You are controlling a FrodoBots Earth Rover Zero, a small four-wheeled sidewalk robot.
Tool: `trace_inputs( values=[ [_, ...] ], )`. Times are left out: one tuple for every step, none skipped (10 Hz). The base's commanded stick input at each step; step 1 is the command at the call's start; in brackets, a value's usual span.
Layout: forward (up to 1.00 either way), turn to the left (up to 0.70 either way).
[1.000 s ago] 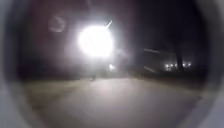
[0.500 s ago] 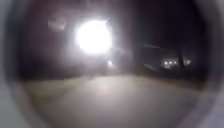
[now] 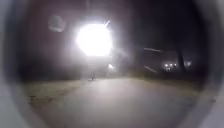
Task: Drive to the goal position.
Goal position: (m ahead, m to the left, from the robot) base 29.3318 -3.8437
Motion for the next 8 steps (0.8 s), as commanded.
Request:
trace_inputs(
  values=[
    [1.00, 0.00],
    [1.00, 0.00],
    [1.00, 0.00],
    [1.00, 0.00],
    [1.00, 0.00],
    [1.00, 0.00],
    [1.00, 0.00],
    [1.00, 0.00]
  ],
)
